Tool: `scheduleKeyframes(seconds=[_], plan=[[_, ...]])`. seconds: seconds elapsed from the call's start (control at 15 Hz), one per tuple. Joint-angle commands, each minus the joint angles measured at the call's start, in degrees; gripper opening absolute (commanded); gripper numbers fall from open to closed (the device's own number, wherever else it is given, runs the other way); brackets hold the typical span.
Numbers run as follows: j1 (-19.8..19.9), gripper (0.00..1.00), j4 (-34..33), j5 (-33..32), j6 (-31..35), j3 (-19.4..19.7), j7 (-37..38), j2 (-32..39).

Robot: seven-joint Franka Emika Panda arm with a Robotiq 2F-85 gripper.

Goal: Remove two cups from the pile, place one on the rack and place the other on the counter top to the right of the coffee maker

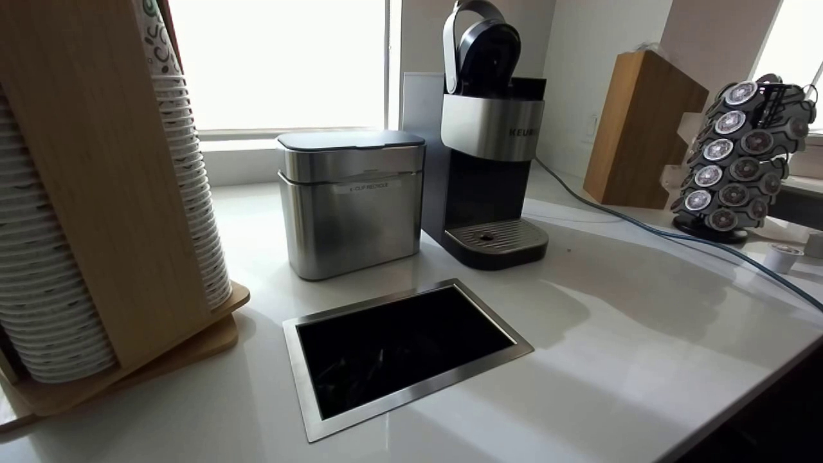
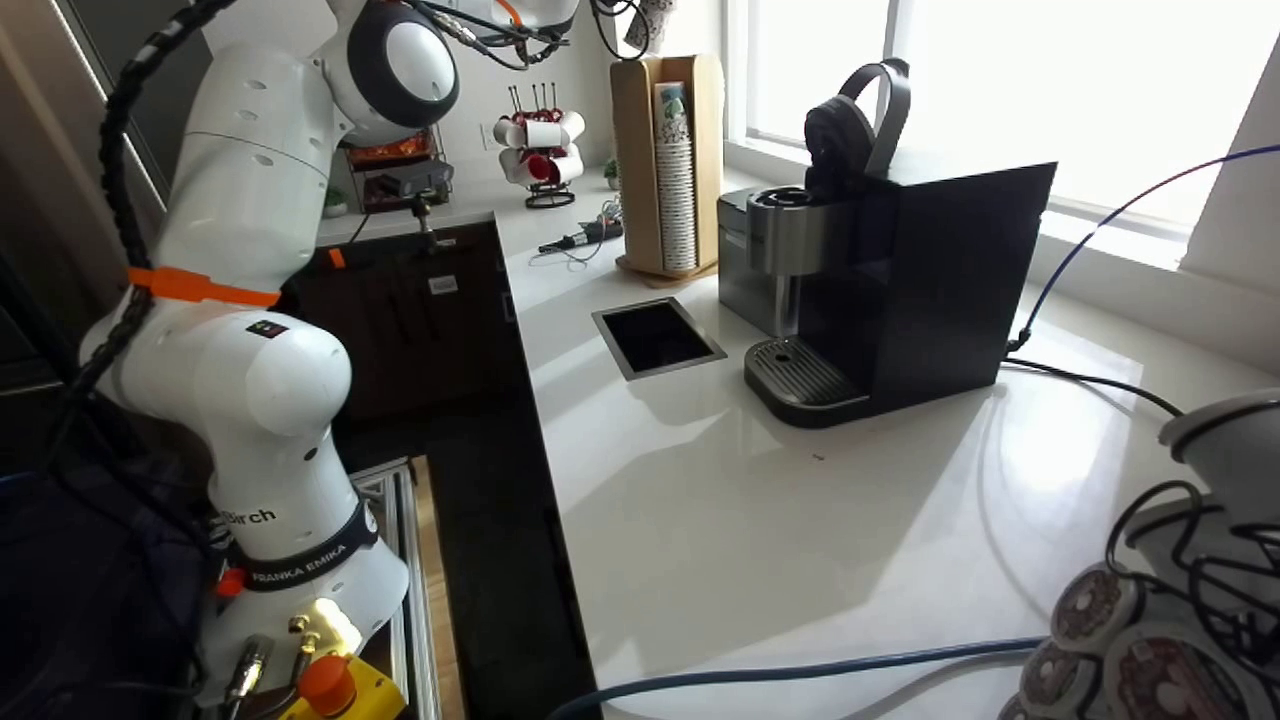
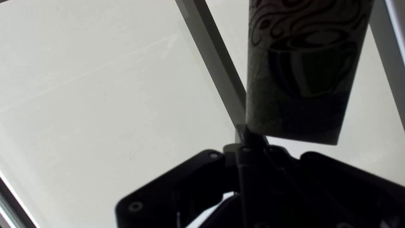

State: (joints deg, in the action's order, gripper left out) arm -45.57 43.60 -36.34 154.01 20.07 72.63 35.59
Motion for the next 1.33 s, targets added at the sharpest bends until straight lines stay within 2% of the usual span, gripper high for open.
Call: scheduleKeyframes(seconds=[0.0, 0.07, 0.13, 0.33, 0.47, 1.27], plan=[[-2.9, 0.01, 0.5, -4.5, -1.1, 5.0, 7.4, -0.5], [-3.3, 0.01, 1.1, -4.8, -1.3, 5.4, 7.2, -0.8], [-3.1, 0.01, 2.6, -3.2, -0.4, 3.5, 4.2, -1.6], [-3.8, 0.01, 2.9, -3.7, -0.4, 4.2, 4.8, -1.3], [-3.5, 0.01, 3.6, -2.7, 1.5, 2.8, 2.7, -1.7], [-6.5, 0.01, 1.4, -4.2, -0.4, 4.1, -2.8, -1.7]])
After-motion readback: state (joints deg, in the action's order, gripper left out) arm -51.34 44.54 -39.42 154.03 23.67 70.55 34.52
